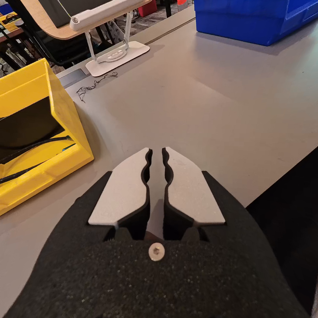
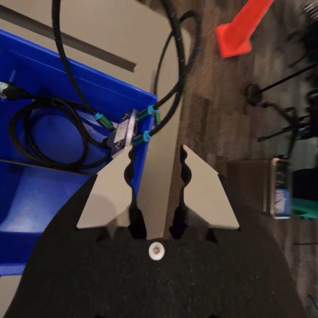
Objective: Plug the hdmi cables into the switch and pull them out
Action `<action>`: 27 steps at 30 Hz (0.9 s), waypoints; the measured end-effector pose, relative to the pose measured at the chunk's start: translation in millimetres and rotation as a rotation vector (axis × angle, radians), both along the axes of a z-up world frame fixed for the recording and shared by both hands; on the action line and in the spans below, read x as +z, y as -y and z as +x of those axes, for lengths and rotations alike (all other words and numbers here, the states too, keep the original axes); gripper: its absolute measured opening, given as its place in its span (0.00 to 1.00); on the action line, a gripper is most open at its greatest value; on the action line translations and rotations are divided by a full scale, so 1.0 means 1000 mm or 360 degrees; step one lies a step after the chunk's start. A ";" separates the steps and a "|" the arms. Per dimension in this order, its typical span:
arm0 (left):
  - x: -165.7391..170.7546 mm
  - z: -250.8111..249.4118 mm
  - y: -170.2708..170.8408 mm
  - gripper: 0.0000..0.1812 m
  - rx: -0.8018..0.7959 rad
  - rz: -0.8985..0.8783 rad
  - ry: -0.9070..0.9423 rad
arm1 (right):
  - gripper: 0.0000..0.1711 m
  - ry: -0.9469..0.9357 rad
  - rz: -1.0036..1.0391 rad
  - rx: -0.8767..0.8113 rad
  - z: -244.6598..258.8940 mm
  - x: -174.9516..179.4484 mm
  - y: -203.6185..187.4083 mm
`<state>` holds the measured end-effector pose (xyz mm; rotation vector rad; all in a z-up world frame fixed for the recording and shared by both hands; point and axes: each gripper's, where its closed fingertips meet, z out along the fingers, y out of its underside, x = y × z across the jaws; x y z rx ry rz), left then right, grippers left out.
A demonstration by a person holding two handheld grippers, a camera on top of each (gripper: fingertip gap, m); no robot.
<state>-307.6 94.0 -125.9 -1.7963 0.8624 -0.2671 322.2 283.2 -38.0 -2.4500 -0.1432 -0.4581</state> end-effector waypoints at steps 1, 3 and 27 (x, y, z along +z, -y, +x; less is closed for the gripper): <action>0.001 -0.001 -0.001 0.06 0.0005 0.0002 0.0007 | 0.30 0.0053 0.0076 0.0002 -0.001 0.016 0.011; 0.002 -0.002 -0.002 0.07 0.0013 -0.0013 0.0034 | 0.30 0.0061 0.0291 0.0040 -0.021 0.044 0.037; 0.008 -0.033 -0.033 0.11 -0.0053 -0.0129 0.0075 | 0.24 -0.0753 0.0935 0.0445 -0.295 -0.080 0.223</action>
